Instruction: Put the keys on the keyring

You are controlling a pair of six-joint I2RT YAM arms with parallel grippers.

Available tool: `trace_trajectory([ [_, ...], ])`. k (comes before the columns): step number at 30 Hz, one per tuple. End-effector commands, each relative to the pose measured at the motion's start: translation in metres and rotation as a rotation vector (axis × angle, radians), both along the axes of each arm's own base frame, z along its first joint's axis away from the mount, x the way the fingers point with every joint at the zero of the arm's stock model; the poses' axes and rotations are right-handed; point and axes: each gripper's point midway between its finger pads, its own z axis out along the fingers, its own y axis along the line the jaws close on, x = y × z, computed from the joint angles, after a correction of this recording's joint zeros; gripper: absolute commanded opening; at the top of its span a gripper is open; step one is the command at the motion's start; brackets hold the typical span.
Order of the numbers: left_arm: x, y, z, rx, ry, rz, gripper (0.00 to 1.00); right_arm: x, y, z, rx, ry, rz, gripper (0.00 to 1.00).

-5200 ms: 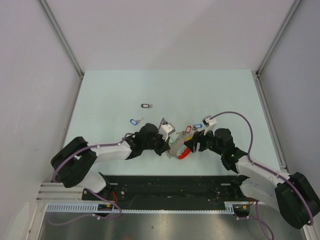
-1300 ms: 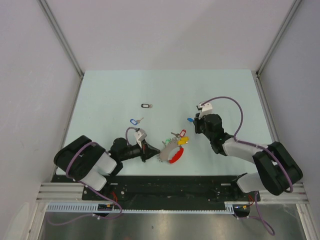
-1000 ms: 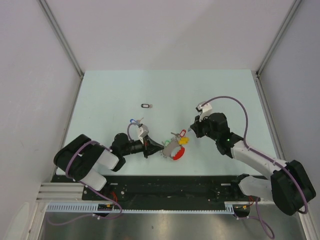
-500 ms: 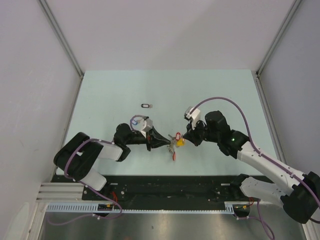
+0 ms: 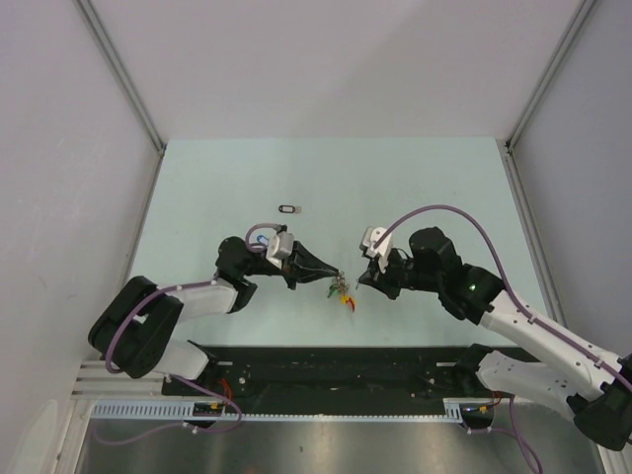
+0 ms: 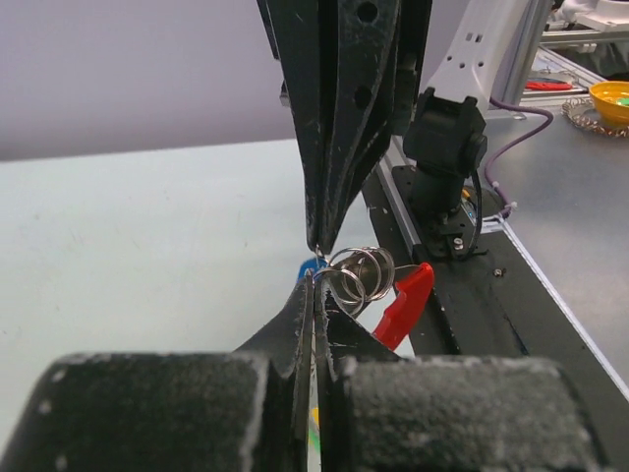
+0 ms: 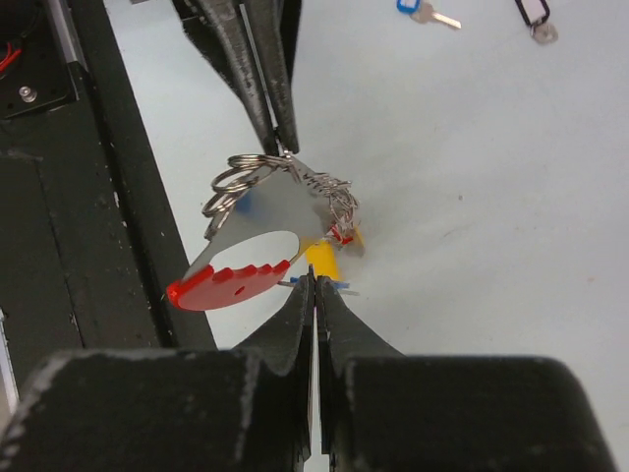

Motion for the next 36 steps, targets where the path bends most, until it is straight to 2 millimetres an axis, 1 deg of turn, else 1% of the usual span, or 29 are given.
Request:
trace_trajectory([
  [1, -0.007, 0.004, 0.059, -0.145, -0.277, -0.014, 0.0, 0.001, 0.009, 0.04, 0.051, -0.146, 0.044, 0.0],
  [5, -0.01, 0.002, 0.061, -0.147, -0.271, -0.028, 0.01, 0.002, 0.013, 0.05, 0.06, -0.2, 0.053, 0.0],
  [7, -0.01, 0.0, 0.057, -0.139, -0.252, -0.034, 0.0, 0.003, 0.014, 0.053, 0.064, -0.215, 0.054, 0.0],
  [10, -0.006, -0.001, 0.044, -0.129, -0.206, -0.016, 0.0, 0.007, 0.015, 0.049, 0.051, -0.212, 0.042, 0.0],
  [12, -0.003, -0.002, 0.025, -0.106, -0.144, 0.0, 0.0, 0.007, 0.014, 0.039, 0.02, -0.187, 0.039, 0.0],
  [13, -0.003, -0.001, 0.022, -0.109, -0.141, -0.001, 0.0, 0.006, 0.014, 0.033, 0.005, -0.167, 0.038, 0.0],
  [14, -0.005, 0.0, 0.014, -0.1, -0.118, -0.002, 0.0, 0.006, 0.016, 0.026, -0.01, -0.148, 0.044, 0.0],
  [16, -0.008, 0.0, 0.004, -0.103, -0.082, -0.013, 0.0, 0.002, 0.019, 0.018, -0.024, -0.117, 0.059, 0.0],
  [18, -0.017, 0.002, -0.009, -0.09, -0.024, -0.037, 0.0, -0.004, 0.023, 0.01, -0.035, -0.084, 0.08, 0.0],
  [19, -0.017, 0.002, -0.017, -0.074, 0.008, -0.038, 0.01, -0.007, 0.024, 0.006, -0.038, -0.073, 0.089, 0.0],
  [20, -0.021, 0.004, -0.025, -0.058, 0.032, -0.04, 0.0, -0.01, 0.025, 0.003, -0.039, -0.061, 0.094, 0.0],
  [23, -0.026, 0.009, -0.035, -0.043, 0.033, -0.027, 0.01, -0.014, 0.025, -0.009, -0.045, -0.037, 0.096, 0.0],
  [27, -0.025, 0.007, -0.035, -0.041, 0.03, -0.036, 0.0, -0.019, 0.025, -0.019, -0.061, -0.008, 0.115, 0.0],
  [30, -0.023, 0.007, -0.031, -0.048, 0.014, -0.038, 0.0, -0.021, 0.024, -0.029, -0.082, 0.008, 0.126, 0.0],
  [36, -0.024, 0.006, -0.024, -0.062, -0.008, -0.044, 0.0, -0.022, 0.033, -0.038, -0.084, 0.021, 0.163, 0.0],
])
